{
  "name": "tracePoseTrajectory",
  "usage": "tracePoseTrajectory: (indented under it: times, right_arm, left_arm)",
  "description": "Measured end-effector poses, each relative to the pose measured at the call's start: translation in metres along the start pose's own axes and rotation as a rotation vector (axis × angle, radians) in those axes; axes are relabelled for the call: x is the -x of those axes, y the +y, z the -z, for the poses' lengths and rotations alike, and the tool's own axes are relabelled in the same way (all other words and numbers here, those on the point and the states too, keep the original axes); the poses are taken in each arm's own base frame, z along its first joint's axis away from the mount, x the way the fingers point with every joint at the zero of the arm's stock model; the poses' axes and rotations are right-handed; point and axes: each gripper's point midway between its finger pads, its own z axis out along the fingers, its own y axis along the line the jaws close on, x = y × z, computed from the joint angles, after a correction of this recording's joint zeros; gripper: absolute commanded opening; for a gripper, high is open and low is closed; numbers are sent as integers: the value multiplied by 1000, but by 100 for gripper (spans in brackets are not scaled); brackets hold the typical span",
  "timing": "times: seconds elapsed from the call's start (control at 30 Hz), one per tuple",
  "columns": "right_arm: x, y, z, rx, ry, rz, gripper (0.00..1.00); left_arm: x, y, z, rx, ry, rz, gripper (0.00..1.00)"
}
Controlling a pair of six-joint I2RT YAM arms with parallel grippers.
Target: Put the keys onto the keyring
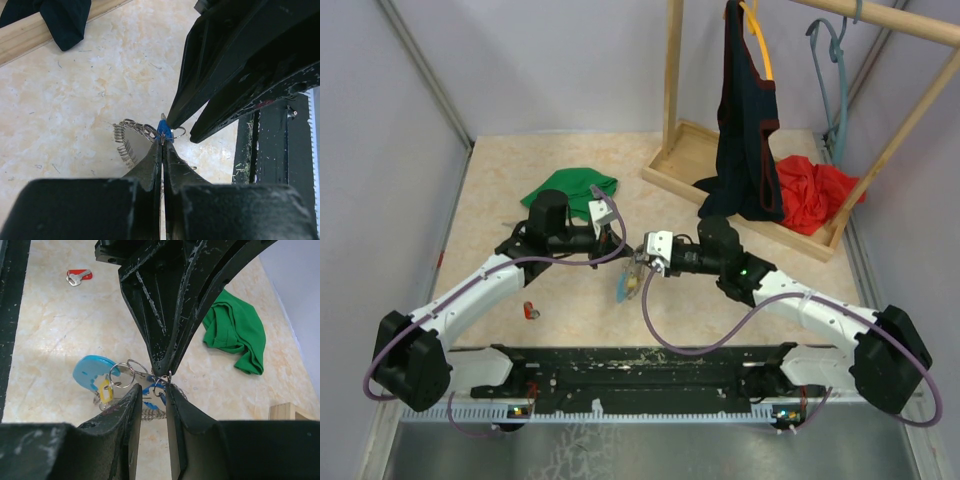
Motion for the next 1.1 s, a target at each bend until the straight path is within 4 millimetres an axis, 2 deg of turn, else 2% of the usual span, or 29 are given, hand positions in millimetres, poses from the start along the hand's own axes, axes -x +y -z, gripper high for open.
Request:
tracePoseTrajectory:
  times: [0.3,0.6,0.87,1.1]
  right_arm:
    - [-6,-3,-4,-17,17,-2,16]
    - [-4,-7,-4,-38,15,3,27]
    - [-1,-6,-8,-67,15,22,28]
    - [-3,-16,-8,-135,25,37,28]
  left_arm:
    - [1,0,0,1,-3,11,0]
    - [6,2,0,20,-12,26,0]
    - [6,5,0,49,-13,89,0]
    - [8,7,1,72,-16,114,0]
